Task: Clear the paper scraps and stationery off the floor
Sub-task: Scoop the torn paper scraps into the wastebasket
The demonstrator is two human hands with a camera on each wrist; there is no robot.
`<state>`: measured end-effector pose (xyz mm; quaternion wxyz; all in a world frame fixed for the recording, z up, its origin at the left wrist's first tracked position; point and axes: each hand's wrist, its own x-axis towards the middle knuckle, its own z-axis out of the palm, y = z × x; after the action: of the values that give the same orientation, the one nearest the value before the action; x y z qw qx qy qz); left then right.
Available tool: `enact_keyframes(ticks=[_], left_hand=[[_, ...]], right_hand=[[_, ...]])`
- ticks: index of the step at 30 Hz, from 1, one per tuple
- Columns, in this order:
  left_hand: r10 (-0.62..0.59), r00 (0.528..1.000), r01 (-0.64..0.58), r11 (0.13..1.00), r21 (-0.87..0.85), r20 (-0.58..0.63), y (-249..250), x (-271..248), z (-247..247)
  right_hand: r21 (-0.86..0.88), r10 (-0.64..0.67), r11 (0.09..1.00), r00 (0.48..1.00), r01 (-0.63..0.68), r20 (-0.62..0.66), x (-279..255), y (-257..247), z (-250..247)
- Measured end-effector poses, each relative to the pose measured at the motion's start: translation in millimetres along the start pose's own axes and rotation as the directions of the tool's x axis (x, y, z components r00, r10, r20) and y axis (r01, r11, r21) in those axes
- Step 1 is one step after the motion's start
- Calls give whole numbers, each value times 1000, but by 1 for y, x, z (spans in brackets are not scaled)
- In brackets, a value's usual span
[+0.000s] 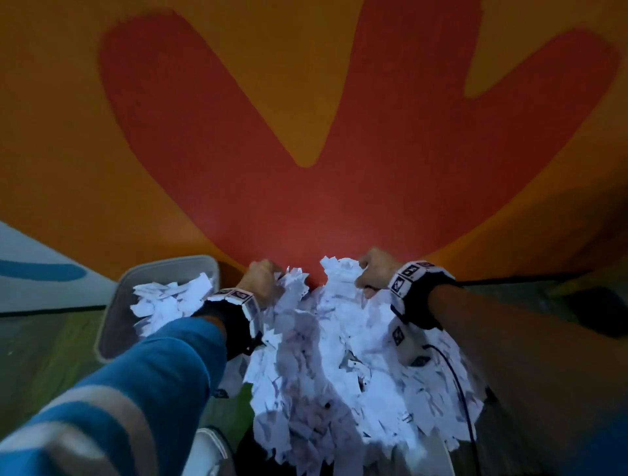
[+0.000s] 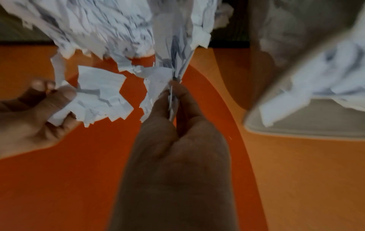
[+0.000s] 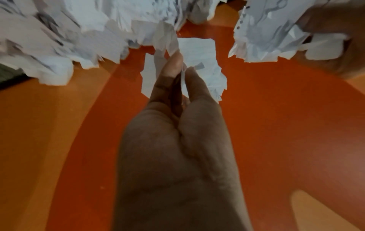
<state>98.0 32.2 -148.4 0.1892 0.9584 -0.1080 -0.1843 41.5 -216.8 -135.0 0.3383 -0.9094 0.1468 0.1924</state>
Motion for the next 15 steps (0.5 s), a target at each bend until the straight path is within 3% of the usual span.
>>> enact_keyframes(ticks=[8,15], left_hand=[[-73,985,47,985,-168,-156,-60,-56,-132],[-168,958,112,965,-237,-231,-133,-105,-171]], right_hand=[[-65,-171,983,985,170,-16,-37,-120,-9],[35,-283,959,958,282,34,-48,-213,50]])
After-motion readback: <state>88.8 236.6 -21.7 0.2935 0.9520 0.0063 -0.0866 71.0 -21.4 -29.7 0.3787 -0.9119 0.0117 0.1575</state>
